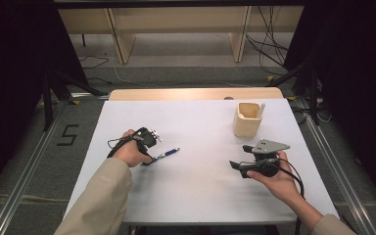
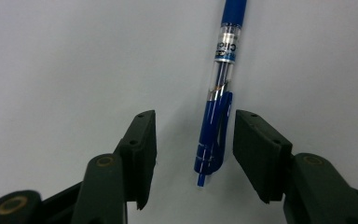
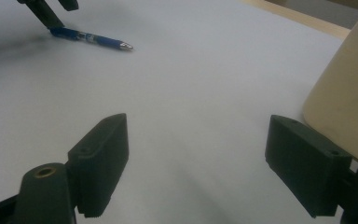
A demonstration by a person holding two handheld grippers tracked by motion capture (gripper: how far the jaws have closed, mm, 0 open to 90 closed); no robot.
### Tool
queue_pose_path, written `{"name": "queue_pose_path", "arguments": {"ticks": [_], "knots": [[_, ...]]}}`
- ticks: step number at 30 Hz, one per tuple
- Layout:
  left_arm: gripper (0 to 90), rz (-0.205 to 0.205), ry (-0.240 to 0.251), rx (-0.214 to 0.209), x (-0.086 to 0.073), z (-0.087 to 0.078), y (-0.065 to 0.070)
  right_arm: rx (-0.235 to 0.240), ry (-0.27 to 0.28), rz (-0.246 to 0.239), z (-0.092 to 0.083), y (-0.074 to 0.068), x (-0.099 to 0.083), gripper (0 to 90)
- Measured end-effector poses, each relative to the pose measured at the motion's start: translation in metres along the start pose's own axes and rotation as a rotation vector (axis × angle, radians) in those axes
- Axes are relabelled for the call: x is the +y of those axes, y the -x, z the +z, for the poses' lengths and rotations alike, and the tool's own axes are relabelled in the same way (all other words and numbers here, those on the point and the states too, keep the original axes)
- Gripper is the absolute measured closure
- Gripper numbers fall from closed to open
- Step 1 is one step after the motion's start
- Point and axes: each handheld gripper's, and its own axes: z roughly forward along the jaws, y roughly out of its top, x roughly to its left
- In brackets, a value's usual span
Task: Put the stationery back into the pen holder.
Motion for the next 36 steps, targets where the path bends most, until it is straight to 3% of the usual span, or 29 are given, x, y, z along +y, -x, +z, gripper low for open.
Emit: {"name": "queue_pose_path", "arguments": {"ticks": [4,15,25,36], "knots": [[50.3,0.018,-0.04,-0.004,0.003,0.006,0.0,0.003,0.002,0.0,0.001,0.0,0.0,22.2],[57.3,0.037,-0.09,-0.038,0.006,0.011,0.003,0.003,0.001,-0.004,0.001,0.0,0.0,22.2],[65.3,-0.001,-0.079,-0.074,0.005,0.013,-0.001,0.004,0.002,-0.005,0.001,0.0,0.0,22.2],[71.0,0.008,-0.105,-0.106,0.008,0.014,-0.002,0.003,0.002,-0.004,0.001,0.0,0.0,22.1]]}}
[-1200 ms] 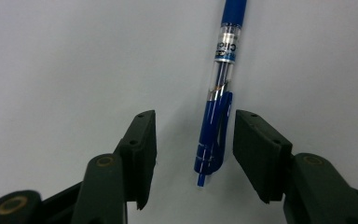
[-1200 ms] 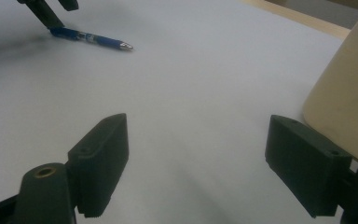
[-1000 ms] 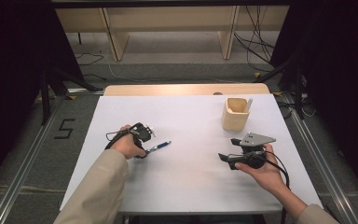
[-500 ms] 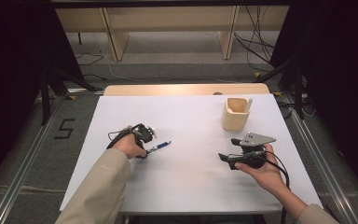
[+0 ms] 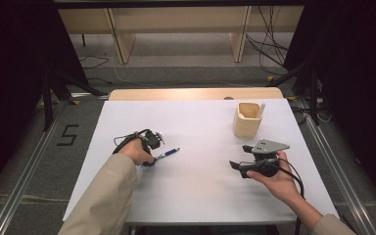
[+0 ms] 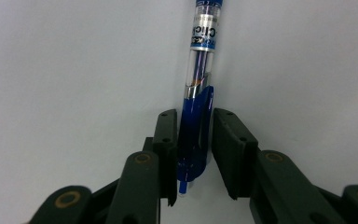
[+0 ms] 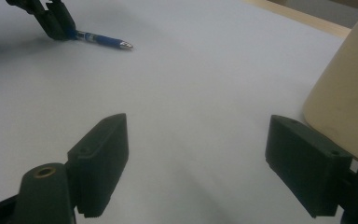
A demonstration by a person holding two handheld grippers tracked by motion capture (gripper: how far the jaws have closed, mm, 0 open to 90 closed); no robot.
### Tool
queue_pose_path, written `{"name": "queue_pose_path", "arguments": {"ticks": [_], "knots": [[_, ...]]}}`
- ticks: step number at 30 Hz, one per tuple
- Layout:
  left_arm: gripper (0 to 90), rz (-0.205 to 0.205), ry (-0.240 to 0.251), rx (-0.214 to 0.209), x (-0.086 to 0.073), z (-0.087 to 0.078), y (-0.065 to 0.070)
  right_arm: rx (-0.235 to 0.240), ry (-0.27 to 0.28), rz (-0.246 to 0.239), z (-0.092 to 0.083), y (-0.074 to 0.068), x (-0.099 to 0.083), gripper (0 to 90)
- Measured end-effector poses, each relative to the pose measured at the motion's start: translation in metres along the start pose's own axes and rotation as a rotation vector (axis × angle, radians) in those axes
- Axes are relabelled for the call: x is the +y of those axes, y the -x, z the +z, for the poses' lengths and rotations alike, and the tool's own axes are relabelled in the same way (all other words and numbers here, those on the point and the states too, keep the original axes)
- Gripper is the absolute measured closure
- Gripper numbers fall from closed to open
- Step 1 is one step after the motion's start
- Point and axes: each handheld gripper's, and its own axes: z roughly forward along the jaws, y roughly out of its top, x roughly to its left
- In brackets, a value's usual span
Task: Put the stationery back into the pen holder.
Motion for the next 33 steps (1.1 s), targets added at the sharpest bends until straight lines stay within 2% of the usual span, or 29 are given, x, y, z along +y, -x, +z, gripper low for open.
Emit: {"name": "queue_pose_path", "arguments": {"ticks": [2,5,6,9,23,29,33], "knots": [[72.2,0.015,-0.014,-0.003,0.0011,-0.0004,-0.0009,0.0,0.001,0.0,0.0,0.0,0.0,22.1],[73.8,0.004,-0.018,-0.01,0.0027,0.0004,0.0,0.0,0.0,0.0,0.0001,0.0001,0.0,22.1],[74.0,0.02,-0.029,-0.013,0.0035,0.0002,-0.0008,0.001,0.0,0.001,0.0001,0.0001,0.0,22.0],[75.1,0.027,-0.044,-0.01,0.005,-0.0004,-0.0007,0.001,0.001,0.0,0.0,0.0001,0.0,22.0],[76.2,0.02,-0.043,-0.001,0.0049,-0.001,0.0005,-0.004,-0.003,0.001,-0.0009,0.0,0.0003,22.0],[76.3,-0.019,0.0,0.01,0.0008,-0.0016,0.0031,-0.004,0.001,-0.002,-0.0006,0.0001,0.0002,22.0],[76.4,-0.046,0.058,0.01,-0.0027,-0.0044,0.0048,-0.007,0.002,0.005,-0.0012,-0.0004,0.0005,22.0]]}}
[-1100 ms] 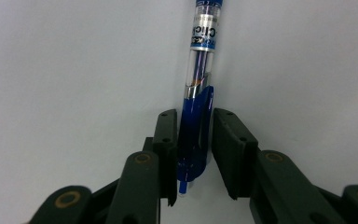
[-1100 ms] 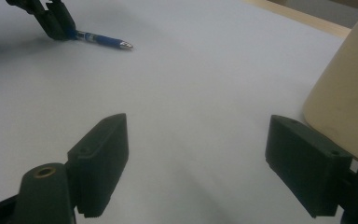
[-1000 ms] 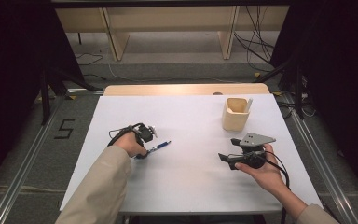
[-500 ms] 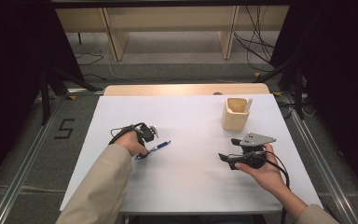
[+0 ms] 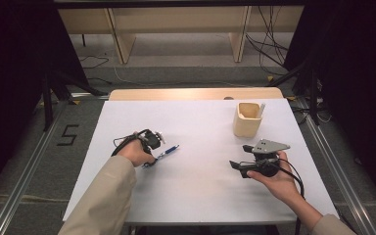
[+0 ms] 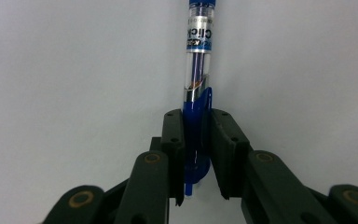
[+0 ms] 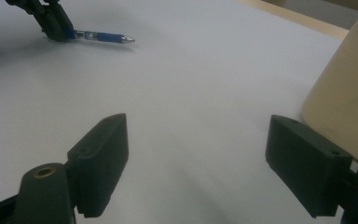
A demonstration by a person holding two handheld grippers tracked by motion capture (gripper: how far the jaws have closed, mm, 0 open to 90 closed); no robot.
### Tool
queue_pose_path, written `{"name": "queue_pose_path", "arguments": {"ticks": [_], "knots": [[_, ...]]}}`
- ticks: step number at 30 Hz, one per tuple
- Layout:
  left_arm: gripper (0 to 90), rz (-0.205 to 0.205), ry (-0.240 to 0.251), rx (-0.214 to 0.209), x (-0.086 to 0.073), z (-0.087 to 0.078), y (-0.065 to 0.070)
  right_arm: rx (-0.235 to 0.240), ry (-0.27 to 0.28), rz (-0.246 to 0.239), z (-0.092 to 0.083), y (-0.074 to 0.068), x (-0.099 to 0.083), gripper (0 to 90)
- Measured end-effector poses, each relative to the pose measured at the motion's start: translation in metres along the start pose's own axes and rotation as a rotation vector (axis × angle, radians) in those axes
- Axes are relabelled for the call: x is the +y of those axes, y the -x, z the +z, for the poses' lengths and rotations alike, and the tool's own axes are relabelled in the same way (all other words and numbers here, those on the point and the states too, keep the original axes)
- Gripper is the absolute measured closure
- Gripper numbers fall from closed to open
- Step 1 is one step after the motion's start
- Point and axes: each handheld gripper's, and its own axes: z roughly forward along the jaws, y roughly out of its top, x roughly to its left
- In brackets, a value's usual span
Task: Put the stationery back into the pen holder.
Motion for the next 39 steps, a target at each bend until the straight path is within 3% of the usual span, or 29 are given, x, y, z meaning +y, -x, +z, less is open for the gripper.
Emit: {"name": "queue_pose_path", "arguments": {"ticks": [6,10,18,24,33,39], "knots": [[76.4,-0.036,0.118,0.002,-0.004,-0.008,0.006,0.001,0.009,-0.002,0.0,0.0,0.0,22.0],[76.3,-0.082,0.249,0.015,-0.006,-0.013,0.014,-0.003,0.009,0.004,-0.001,0.0,0.001,22.0],[76.3,-0.139,0.461,0.033,-0.011,-0.013,0.035,0.008,0.028,0.013,-0.001,-0.001,0.001,22.1],[76.3,-0.191,0.613,-0.001,-0.012,-0.011,0.056,0.022,0.062,0.044,-0.002,-0.004,0.005,22.0],[76.3,-0.183,0.694,0.002,-0.002,-0.011,0.083,0.033,0.095,0.036,0.001,-0.011,0.011,21.7],[76.3,-0.183,0.728,-0.019,0.008,-0.005,0.103,0.064,0.133,0.077,0.005,-0.015,0.017,22.0]]}}
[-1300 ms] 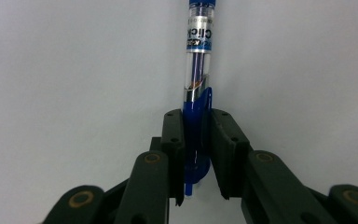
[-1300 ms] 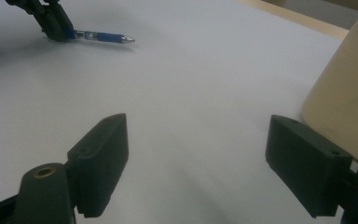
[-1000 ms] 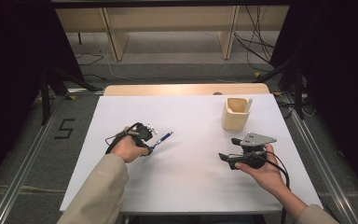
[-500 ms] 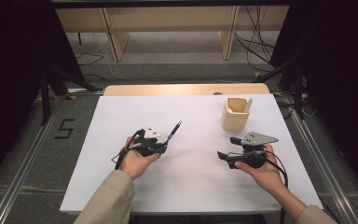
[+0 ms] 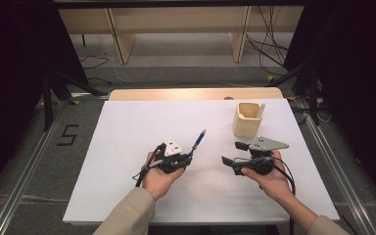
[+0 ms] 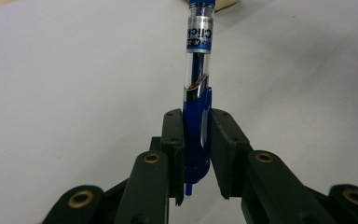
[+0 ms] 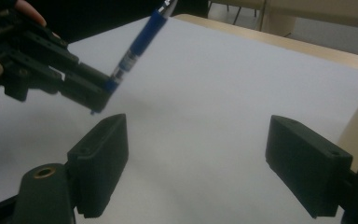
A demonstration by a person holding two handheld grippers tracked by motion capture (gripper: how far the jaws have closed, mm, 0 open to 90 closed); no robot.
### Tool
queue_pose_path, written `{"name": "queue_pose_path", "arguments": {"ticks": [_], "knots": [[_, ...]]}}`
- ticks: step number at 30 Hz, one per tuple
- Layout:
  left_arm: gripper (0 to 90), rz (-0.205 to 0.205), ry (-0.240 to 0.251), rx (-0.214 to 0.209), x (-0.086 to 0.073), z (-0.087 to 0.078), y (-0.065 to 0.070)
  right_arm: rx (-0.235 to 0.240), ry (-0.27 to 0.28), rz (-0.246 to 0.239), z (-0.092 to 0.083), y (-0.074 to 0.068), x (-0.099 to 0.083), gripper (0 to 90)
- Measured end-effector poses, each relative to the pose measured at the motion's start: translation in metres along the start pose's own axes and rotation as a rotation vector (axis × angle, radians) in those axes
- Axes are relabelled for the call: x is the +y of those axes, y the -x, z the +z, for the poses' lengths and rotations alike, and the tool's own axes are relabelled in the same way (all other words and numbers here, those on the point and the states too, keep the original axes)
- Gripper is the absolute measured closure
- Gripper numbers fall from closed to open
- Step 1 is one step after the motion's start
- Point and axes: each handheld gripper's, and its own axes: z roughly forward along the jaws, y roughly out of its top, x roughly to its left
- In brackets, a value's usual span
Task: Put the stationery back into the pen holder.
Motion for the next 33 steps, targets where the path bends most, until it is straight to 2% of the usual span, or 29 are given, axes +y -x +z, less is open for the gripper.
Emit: {"name": "queue_pose_path", "arguments": {"ticks": [5,8,12,16,19,21,33], "knots": [[76.3,0.007,0.013,-0.032,0.004,0.006,0.017,0.023,0.013,0.018,0.008,-0.007,0.004,24.0],[76.2,0.021,0.016,-0.038,0.005,0.01,0.024,0.028,0.01,0.017,0.013,-0.01,0.007,26.0],[76.2,0.023,0.028,-0.047,0.006,0.012,0.031,0.03,0.033,0.042,0.018,-0.012,0.011,29.7],[76.2,0.008,0.054,-0.047,0.006,0.013,0.036,0.042,0.059,0.086,0.022,-0.011,0.013,34.9],[76.2,0.001,0.074,-0.043,0.006,0.014,0.039,0.057,0.08,0.139,0.024,-0.01,0.013,40.1],[76.2,0.003,0.078,-0.041,0.006,0.014,0.04,0.067,0.084,0.192,0.025,-0.01,0.012,42.9],[76.2,-0.01,0.095,-0.046,0.004,0.016,0.042,0.074,0.122,0.217,0.027,-0.01,0.013,59.5]]}}
